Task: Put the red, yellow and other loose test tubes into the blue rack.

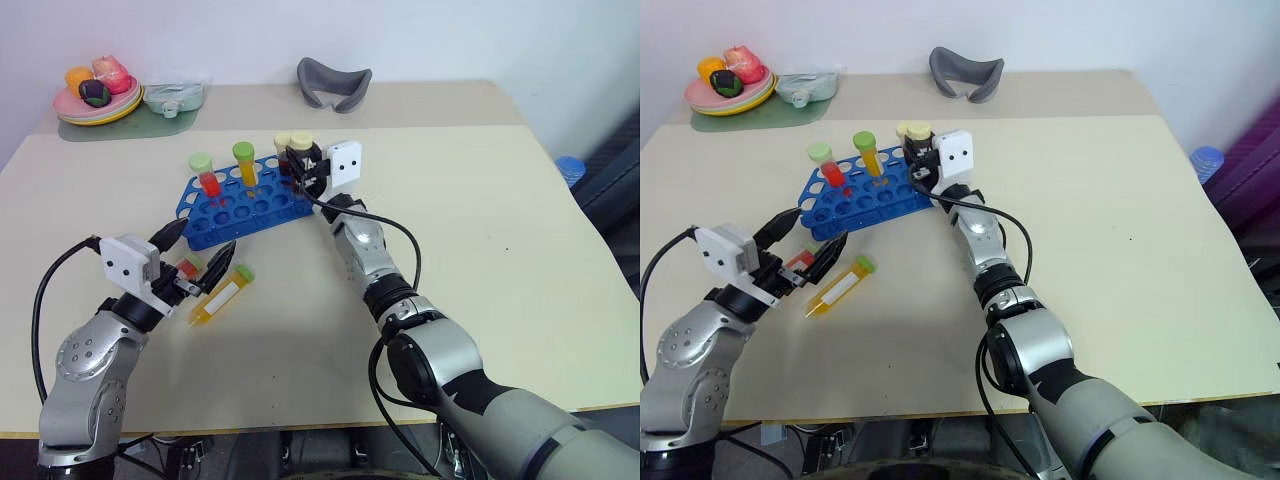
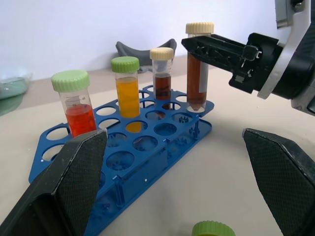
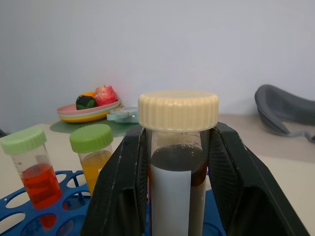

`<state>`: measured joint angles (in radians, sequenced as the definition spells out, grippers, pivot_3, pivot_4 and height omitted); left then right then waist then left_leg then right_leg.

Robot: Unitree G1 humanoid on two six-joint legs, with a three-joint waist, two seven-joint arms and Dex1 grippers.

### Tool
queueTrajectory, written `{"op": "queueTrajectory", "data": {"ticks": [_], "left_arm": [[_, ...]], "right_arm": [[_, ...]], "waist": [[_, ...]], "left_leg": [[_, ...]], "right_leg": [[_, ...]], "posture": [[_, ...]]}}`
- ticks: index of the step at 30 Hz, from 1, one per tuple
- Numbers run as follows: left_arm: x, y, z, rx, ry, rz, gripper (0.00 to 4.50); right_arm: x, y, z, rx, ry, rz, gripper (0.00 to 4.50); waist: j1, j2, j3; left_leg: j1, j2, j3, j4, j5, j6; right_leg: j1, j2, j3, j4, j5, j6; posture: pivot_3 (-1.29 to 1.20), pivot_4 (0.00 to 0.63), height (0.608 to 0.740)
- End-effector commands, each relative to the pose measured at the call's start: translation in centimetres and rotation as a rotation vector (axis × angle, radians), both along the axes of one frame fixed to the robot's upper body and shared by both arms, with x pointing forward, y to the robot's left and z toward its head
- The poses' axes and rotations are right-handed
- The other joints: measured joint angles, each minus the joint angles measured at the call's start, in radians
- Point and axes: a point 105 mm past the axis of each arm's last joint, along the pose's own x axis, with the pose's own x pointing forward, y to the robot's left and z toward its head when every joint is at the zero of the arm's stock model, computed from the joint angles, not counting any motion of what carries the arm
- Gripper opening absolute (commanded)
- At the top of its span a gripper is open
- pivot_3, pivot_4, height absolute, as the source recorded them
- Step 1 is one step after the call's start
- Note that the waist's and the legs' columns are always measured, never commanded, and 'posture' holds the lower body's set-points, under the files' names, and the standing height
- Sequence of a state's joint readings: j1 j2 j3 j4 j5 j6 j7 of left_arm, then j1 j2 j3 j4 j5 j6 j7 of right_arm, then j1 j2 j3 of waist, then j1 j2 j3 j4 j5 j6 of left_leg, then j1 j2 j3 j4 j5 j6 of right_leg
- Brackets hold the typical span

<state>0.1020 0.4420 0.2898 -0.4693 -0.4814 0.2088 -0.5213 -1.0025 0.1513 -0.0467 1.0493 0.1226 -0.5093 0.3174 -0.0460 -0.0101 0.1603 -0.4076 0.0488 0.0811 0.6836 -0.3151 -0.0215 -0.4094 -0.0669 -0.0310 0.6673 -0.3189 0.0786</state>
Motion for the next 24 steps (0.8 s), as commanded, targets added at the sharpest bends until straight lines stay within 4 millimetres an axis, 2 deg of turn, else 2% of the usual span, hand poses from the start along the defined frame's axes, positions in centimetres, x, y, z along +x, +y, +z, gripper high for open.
{"op": "queueTrajectory", "data": {"ticks": [1, 2, 6, 12, 16, 19, 24], "left_arm": [[-0.2, 0.1, 0.5, 0.002, -0.031, 0.0, 4.5], [-0.2, 0.1, 0.5, 0.002, -0.031, 0.0, 4.5], [-0.2, 0.1, 0.4, 0.001, -0.031, -0.002, 4.5], [-0.1, 0.1, 0.2, 0.003, -0.028, -0.002, 4.5], [-0.3, 0.0, 0.2, 0.023, 0.001, -0.019, 4.5], [-0.5, -0.1, 0.5, 0.064, 0.025, -0.033, 4.5], [0.1, -0.6, 2.0, 0.167, 0.076, -0.043, 4.5]], "right_arm": [[-0.8, 1.0, 1.3, 0.018, -0.06, 0.065, 2.2], [-0.9, 1.0, 1.2, 0.022, -0.056, 0.072, 2.5], [-0.7, 0.8, 1.2, 0.024, -0.05, 0.064, 4.45], [-0.9, 0.0, 3.0, 0.069, -0.111, 0.055, 4.45], [-1.5, -2.0, 5.5, 0.128, -0.187, 0.056, 4.45], [-2.4, -3.7, 6.6, 0.136, -0.222, 0.072, 4.45], [-4.5, -7.0, 6.0, -0.001, -0.202, 0.158, 4.45]], "waist": [[0.0, 0.0, 0.0], [0.0, 0.0, 0.0], [0.0, 0.0, 0.0], [0.0, 0.0, 0.0], [0.002, 0.0, 0.0], [0.004, 0.0, 0.0], [0.009, 0.0, 0.0]], "left_leg": [[0.0, 0.0, 0.0, 0.0, 0.0, 0.0], [0.0, 0.0, 0.0, 0.0, 0.0, 0.0], [0.0, 0.0, 0.0, 0.0, 0.0, 0.0], [0.0, 0.0, 0.0, 0.0, 0.0, 0.0], [0.0, 0.0, 0.0, 0.0, 0.0, 0.0], [0.0, 0.0, -0.001, 0.0, 0.0, 0.0], [0.0, 0.0, -0.002, 0.001, 0.0, 0.0]], "right_leg": [[0.0, 0.0, 0.0, 0.0, 0.0, 0.0], [0.0, 0.0, 0.0, 0.0, 0.0, 0.0], [0.0, 0.0, 0.0, 0.0, 0.0, 0.0], [0.0, 0.0, 0.0, 0.0, 0.0, 0.0], [0.0, 0.0, 0.0, 0.001, 0.0, 0.0], [0.0, 0.0, 0.0, 0.001, 0.0, 0.0], [0.001, 0.0, 0.0, 0.001, 0.0, 0.0]], "posture": [[0.0, 0.15, 0.735], [0.0, 0.15, 0.735], [0.0, 0.15, 0.735], [0.0, 0.15, 0.735], [0.0, 0.15, 0.735], [0.0, 0.15, 0.735], [0.0, 0.15, 0.735]]}}
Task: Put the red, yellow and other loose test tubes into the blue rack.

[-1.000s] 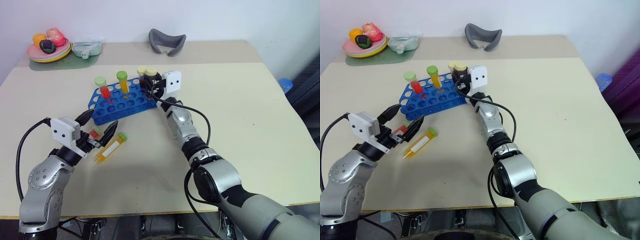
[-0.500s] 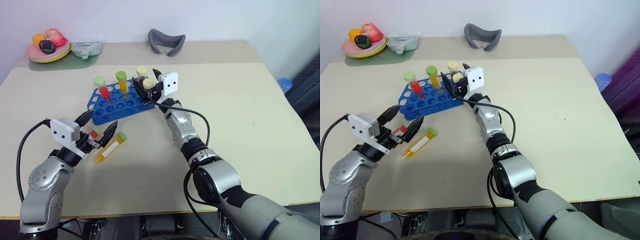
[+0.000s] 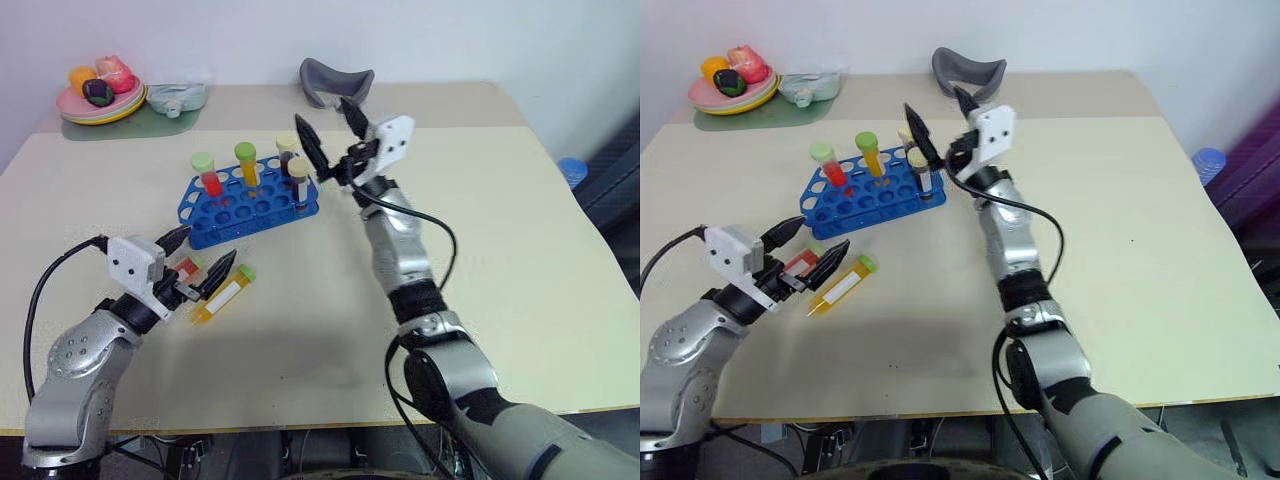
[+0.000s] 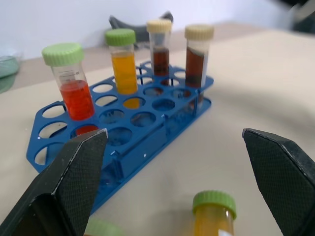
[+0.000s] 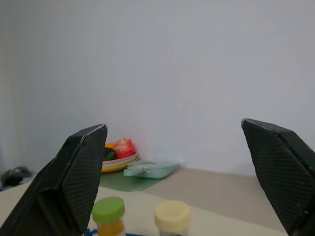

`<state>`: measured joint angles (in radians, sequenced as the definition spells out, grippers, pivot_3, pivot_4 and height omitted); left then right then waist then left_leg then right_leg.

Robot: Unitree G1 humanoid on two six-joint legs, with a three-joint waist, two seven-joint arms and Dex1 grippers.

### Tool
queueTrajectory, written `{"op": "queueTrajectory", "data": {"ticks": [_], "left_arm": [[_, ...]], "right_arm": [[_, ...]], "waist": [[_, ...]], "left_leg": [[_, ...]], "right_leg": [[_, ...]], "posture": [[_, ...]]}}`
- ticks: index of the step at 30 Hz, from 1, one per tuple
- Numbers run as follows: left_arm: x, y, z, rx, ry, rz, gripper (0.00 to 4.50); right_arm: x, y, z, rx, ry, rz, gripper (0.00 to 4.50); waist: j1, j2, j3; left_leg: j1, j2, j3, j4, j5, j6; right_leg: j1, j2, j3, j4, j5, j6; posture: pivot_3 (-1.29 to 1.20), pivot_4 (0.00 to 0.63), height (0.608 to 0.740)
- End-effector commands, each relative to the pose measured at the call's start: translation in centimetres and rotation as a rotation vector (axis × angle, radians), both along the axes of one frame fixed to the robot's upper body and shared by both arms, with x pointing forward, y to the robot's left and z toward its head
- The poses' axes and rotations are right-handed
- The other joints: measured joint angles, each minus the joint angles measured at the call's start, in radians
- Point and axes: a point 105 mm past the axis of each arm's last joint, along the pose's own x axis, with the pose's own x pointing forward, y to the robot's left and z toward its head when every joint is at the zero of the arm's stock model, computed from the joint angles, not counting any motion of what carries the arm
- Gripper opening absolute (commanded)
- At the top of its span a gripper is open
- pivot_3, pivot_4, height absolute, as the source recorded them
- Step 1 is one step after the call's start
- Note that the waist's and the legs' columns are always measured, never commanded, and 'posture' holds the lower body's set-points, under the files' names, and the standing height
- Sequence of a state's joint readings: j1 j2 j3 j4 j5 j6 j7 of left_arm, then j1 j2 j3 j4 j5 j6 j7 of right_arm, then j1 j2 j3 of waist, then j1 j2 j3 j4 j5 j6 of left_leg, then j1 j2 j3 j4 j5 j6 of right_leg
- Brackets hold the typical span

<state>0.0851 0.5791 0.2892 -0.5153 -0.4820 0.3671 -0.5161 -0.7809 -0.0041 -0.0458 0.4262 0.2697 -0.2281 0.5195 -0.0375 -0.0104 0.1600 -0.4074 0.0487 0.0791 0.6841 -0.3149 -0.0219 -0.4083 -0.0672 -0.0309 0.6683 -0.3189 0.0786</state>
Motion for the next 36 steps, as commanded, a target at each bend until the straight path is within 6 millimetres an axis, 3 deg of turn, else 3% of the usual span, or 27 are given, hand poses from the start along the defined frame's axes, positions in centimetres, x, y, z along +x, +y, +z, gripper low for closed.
{"op": "queueTrajectory", "data": {"ticks": [1, 6, 8, 15, 19, 21, 24, 36], "left_arm": [[0.1, -0.9, 2.1, 0.035, 0.0, -0.023, 4.5], [1.1, -1.5, 2.4, 0.197, 0.12, 0.01, 4.5], [1.5, -2.0, 2.6, 0.227, 0.154, 0.008, 4.5], [2.7, -4.4, 3.3, 0.254, 0.276, 0.009, 4.5], [3.3, -3.8, 1.6, 0.425, 0.508, 0.108, 4.5], [2.9, -4.4, 0.8, 0.443, 0.608, 0.033, 4.5], [2.4, -5.6, 0.8, 0.47, 0.621, -0.039, 4.5], [2.9, -4.7, -0.9, 0.585, 0.754, 0.001, 4.5]], "right_arm": [[-2.2, -1.5, 0.7, -0.087, -0.009, 0.112, 4.45], [-6.8, -4.0, -3.0, -0.407, 0.083, 0.312, 4.45], [-7.9, -4.8, -4.0, -0.46, 0.13, 0.347, 4.45], [-9.3, -5.2, -6.0, -0.537, 0.199, 0.364, 4.45], [-9.3, -4.8, -6.0, -0.541, 0.197, 0.363, 4.45], [-9.3, -4.7, -6.0, -0.543, 0.197, 0.363, 4.45], [-9.3, -4.6, -6.3, -0.549, 0.199, 0.366, 4.45], [-11.9, -5.5, -9.0, -0.675, 0.262, 0.498, 4.45]], "waist": [[0.001, 0.0, 0.0], [0.002, 0.0, 0.0], [0.004, 0.0, 0.0], [0.011, 0.0, 0.0], [0.025, -0.001, 0.0], [0.026, -0.001, 0.001], [0.026, -0.001, 0.001], [0.028, -0.002, 0.001]], "left_leg": [[0.0, 0.0, 0.0, 0.0, 0.0, 0.0], [0.001, 0.0, 0.0, -0.001, 0.0, 0.0], [0.001, 0.0, 0.0, -0.001, 0.0, 0.0], [0.002, 0.0, 0.0, 0.0, 0.0, -0.001], [0.002, -0.001, 0.0, 0.001, 0.0, -0.001], [0.002, -0.001, 0.0, 0.001, 0.0, -0.001], [0.002, -0.001, 0.0, 0.002, 0.0, -0.001], [0.002, -0.001, -0.001, 0.003, 0.001, -0.001]], "right_leg": [[0.0, 0.0, 0.0, 0.0, 0.0, 0.0], [0.0, 0.0, 0.0, 0.0, 0.0, 0.0], [0.001, 0.001, 0.0, -0.001, 0.0, 0.0], [0.001, 0.003, 0.002, 0.001, 0.0, 0.0], [0.001, 0.005, 0.002, 0.002, 0.0, 0.0], [0.001, 0.005, 0.002, 0.002, 0.0, 0.0], [0.001, 0.005, 0.002, 0.002, 0.0, 0.0], [0.002, 0.005, 0.002, 0.002, 0.0, 0.0]], "posture": [[0.0, 0.15, 0.735], [0.0, 0.15, 0.735], [0.0, 0.15, 0.735], [0.0, 0.15, 0.735], [0.0, 0.15, 0.735], [0.0, 0.15, 0.735], [0.0, 0.15, 0.735], [0.0, 0.15, 0.735]]}}
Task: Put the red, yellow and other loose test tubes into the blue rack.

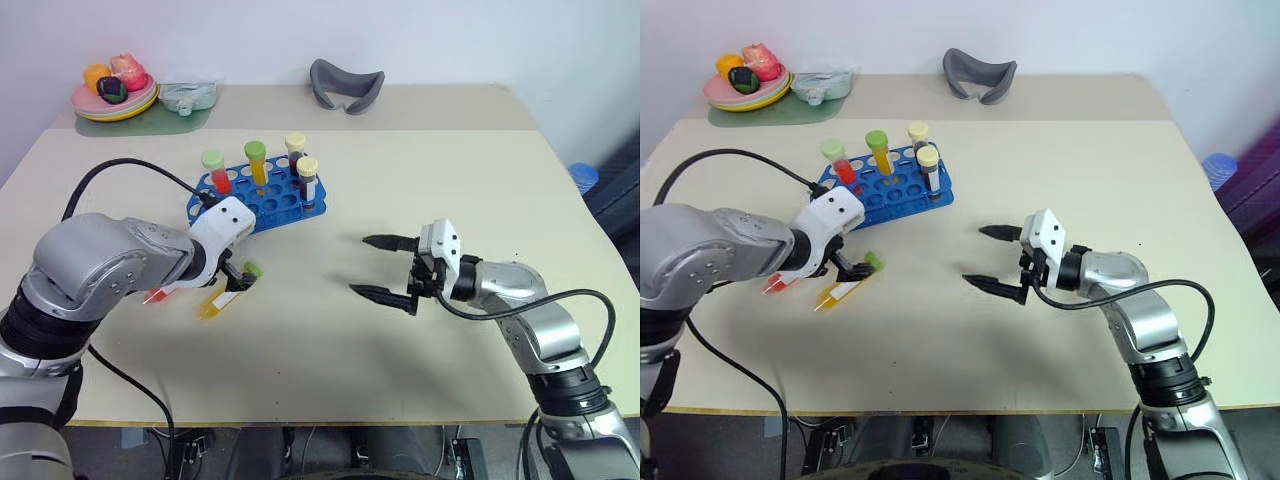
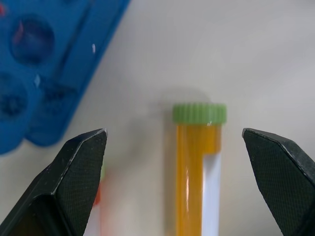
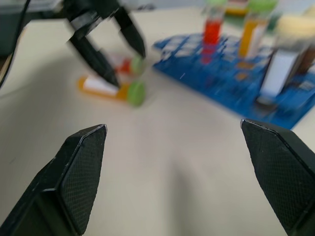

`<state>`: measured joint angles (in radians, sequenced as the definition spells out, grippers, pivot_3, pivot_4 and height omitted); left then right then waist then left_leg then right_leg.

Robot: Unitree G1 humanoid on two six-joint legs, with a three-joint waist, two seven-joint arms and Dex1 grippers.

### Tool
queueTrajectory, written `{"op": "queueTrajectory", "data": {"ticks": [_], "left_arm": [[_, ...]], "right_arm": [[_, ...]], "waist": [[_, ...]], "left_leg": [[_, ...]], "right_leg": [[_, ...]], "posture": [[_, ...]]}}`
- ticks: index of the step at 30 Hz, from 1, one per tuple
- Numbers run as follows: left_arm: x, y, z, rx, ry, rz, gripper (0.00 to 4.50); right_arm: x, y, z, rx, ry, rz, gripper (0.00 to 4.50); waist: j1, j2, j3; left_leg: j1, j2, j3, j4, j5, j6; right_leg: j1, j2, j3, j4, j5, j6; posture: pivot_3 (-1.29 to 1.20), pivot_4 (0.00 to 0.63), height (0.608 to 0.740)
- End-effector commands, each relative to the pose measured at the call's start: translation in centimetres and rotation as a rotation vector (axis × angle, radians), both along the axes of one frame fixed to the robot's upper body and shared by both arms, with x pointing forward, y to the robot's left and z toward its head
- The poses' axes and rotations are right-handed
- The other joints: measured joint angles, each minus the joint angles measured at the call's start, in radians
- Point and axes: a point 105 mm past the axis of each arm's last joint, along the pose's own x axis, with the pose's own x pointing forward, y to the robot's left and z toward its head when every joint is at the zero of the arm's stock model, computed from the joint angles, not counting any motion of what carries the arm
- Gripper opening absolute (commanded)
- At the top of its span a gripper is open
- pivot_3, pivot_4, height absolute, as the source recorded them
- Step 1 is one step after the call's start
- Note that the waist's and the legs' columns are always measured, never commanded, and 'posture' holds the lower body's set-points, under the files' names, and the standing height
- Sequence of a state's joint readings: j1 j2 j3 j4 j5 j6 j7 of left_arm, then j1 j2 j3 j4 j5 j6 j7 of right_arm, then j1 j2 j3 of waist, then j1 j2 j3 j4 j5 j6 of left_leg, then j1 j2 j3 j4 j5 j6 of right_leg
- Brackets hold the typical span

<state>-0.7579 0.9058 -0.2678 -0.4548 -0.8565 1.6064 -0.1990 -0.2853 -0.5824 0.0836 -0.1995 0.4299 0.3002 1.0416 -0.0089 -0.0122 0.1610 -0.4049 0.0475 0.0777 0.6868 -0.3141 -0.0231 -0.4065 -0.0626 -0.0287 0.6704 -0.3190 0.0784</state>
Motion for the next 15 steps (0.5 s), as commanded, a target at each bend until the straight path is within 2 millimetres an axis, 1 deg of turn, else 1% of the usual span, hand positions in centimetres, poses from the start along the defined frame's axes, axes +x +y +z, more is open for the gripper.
{"op": "queueTrajectory", "data": {"ticks": [1, 3, 7, 9, 15], "left_arm": [[0.4, -0.3, 0.3, 0.026, -0.002, -0.003, 4.5], [0.5, -0.5, 0.2, 0.043, 0.007, -0.004, 4.5], [0.6, -1.3, -0.5, 0.017, 0.033, -0.003, 4.5], [0.5, -1.3, -1.1, 0.028, 0.051, 0.0, 4.5], [0.3, -1.6, -1.8, 0.042, 0.07, 0.011, 4.5]], "right_arm": [[-1.2, 0.6, 0.7, -0.01, -0.043, 0.064, 4.45], [-1.4, 0.6, 0.7, -0.011, -0.042, 0.066, 4.45], [-1.7, 0.6, 0.6, -0.011, -0.039, 0.06, 4.45], [-1.8, 0.5, 0.6, -0.01, -0.038, 0.052, 4.45], [-2.3, 0.8, 0.2, -0.013, -0.015, 0.058, 4.45]], "waist": [[-0.001, 0.0, 0.0], [-0.001, 0.0, 0.0], [0.0, 0.0, 0.0], [-0.001, 0.0, 0.0], [0.001, 0.0, 0.0]], "left_leg": [[0.0, 0.0, 0.0, 0.0, 0.0, 0.0], [0.0, 0.0, 0.0, 0.001, 0.0, 0.0], [0.0, 0.0, 0.0, 0.001, 0.0, 0.0], [0.0, 0.0, 0.0, 0.001, 0.0, 0.0], [0.0, 0.0, -0.001, 0.004, 0.0, 0.0]], "right_leg": [[0.0, 0.0, 0.0, 0.0, 0.0, 0.0], [0.0, 0.0, 0.0, 0.001, 0.0, 0.0], [0.0, 0.0, 0.0, 0.001, 0.0, 0.0], [0.0, 0.0, 0.0, 0.001, 0.0, 0.0], [0.0, 0.0, 0.0, 0.002, 0.0, 0.0]], "posture": [[0.0, 0.15, 0.735], [0.0, 0.15, 0.735], [0.0, 0.15, 0.735], [0.0, 0.15, 0.735], [0.0, 0.15, 0.735]]}}
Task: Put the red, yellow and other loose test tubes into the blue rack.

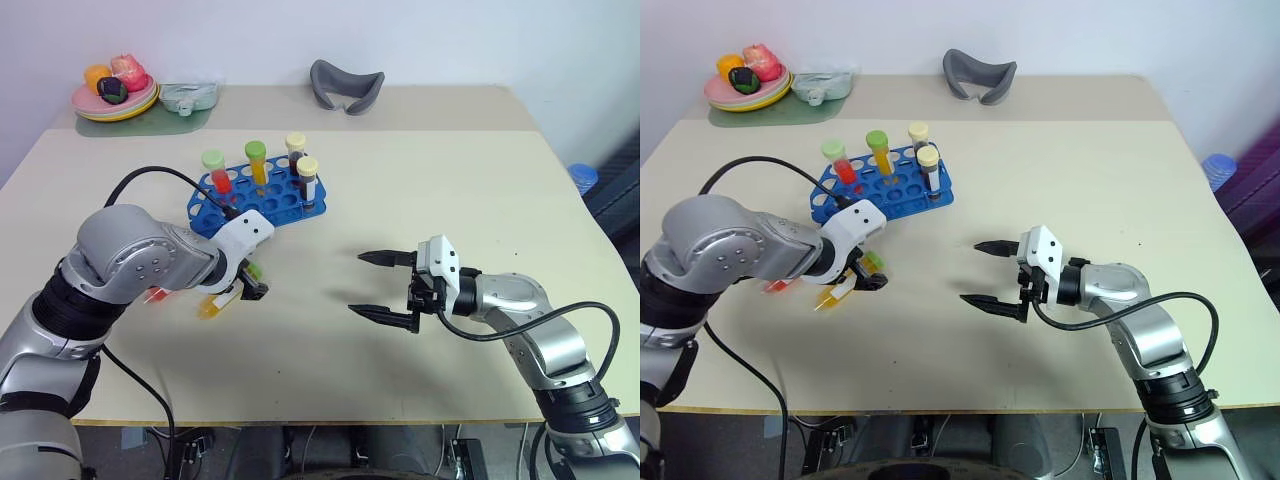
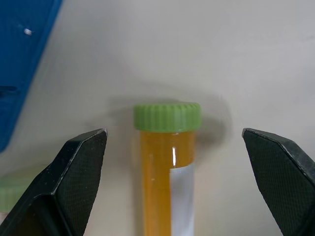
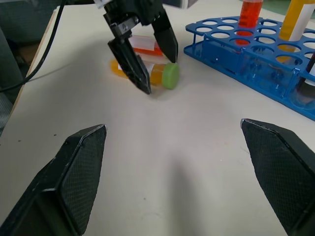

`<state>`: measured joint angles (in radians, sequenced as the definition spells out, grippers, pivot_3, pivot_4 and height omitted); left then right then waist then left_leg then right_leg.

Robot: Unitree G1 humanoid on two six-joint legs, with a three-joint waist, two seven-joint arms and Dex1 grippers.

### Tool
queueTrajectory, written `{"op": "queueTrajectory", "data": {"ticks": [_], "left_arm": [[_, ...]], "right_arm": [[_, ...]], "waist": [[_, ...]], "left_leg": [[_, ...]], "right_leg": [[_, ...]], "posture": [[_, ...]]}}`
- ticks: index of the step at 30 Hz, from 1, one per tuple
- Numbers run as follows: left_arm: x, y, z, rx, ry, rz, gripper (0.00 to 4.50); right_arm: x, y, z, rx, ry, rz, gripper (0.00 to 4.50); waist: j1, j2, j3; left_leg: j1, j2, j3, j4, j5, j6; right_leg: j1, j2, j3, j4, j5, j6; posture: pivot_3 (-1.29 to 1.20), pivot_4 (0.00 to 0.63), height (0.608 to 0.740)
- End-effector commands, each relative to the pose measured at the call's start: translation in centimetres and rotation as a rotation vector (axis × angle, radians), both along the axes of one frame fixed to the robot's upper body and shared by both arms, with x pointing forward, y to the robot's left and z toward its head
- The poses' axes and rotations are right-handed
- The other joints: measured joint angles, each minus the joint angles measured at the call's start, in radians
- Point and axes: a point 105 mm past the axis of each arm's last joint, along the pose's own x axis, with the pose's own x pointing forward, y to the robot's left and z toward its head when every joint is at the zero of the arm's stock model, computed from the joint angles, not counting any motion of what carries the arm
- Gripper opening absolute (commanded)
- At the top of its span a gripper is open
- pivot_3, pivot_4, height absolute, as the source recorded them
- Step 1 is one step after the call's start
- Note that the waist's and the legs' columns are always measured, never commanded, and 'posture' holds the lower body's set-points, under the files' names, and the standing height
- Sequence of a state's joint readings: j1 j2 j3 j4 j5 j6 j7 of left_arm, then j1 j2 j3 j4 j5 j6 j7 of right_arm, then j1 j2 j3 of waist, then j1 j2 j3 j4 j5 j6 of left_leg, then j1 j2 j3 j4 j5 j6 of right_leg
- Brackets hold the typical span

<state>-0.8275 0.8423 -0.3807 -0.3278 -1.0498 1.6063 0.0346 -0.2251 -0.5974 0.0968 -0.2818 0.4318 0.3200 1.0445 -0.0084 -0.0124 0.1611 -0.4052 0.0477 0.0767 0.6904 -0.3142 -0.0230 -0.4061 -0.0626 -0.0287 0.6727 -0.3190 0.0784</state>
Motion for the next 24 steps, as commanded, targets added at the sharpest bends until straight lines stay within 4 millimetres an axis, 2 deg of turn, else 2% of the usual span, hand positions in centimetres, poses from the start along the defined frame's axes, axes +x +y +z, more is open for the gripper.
{"op": "queueTrajectory", "data": {"ticks": [1, 7, 18, 21, 22, 24], "left_arm": [[-0.2, 0.1, -0.2, 0.022, 0.002, 0.005, 4.5], [-0.3, 0.9, -1.3, 0.04, 0.023, 0.065, 4.5], [-0.4, 1.5, -1.8, 0.057, 0.033, 0.106, 4.5], [-0.4, 1.7, -1.7, 0.067, 0.029, 0.114, 3.69], [-0.3, 1.9, -1.7, 0.07, 0.025, 0.119, 3.2], [-0.3, 2.0, -1.6, 0.072, 0.023, 0.125, 3.2]], "right_arm": [[-0.7, 0.4, 0.7, 0.005, -0.03, 0.023, 4.45], [-0.6, 0.9, 1.1, 0.012, -0.034, 0.025, 4.45], [-0.8, 1.3, 1.1, 0.013, -0.034, 0.035, 4.45], [-0.8, 1.3, 1.1, 0.014, -0.034, 0.037, 4.5], [-0.8, 1.3, 1.1, 0.014, -0.034, 0.036, 4.5], [-0.7, 1.3, 1.1, 0.014, -0.036, 0.034, 4.5]], "waist": [[0.0, 0.0, 0.0], [-0.001, 0.0, 0.0], [-0.002, 0.0, 0.0], [-0.002, 0.0, 0.0], [-0.002, 0.0, 0.0], [-0.002, 0.0, 0.0]], "left_leg": [[0.0, 0.0, 0.0, 0.0, 0.0, 0.0], [0.0, 0.0, -0.001, 0.003, 0.0, 0.0], [0.001, 0.0, -0.001, 0.006, 0.0, 0.0], [0.001, 0.0, -0.001, 0.006, 0.0, 0.0], [0.001, 0.0, -0.001, 0.006, 0.0, 0.0], [0.001, 0.0, -0.001, 0.006, 0.0, 0.0]], "right_leg": [[0.0, 0.0, 0.0, 0.0, 0.0, 0.0], [0.0, 0.0, 0.0, 0.003, 0.0, 0.0], [0.001, 0.0, 0.0, 0.006, 0.0, 0.0], [0.001, 0.0, 0.0, 0.007, 0.0, 0.0], [0.001, 0.0, 0.0, 0.007, 0.0, 0.0], [0.001, 0.0, 0.0, 0.007, 0.0, 0.0]], "posture": [[0.0, 0.15, 0.735], [0.0, 0.15, 0.735], [0.0, 0.15, 0.735], [0.0, 0.15, 0.735], [0.0, 0.15, 0.735], [0.0, 0.15, 0.735]]}}
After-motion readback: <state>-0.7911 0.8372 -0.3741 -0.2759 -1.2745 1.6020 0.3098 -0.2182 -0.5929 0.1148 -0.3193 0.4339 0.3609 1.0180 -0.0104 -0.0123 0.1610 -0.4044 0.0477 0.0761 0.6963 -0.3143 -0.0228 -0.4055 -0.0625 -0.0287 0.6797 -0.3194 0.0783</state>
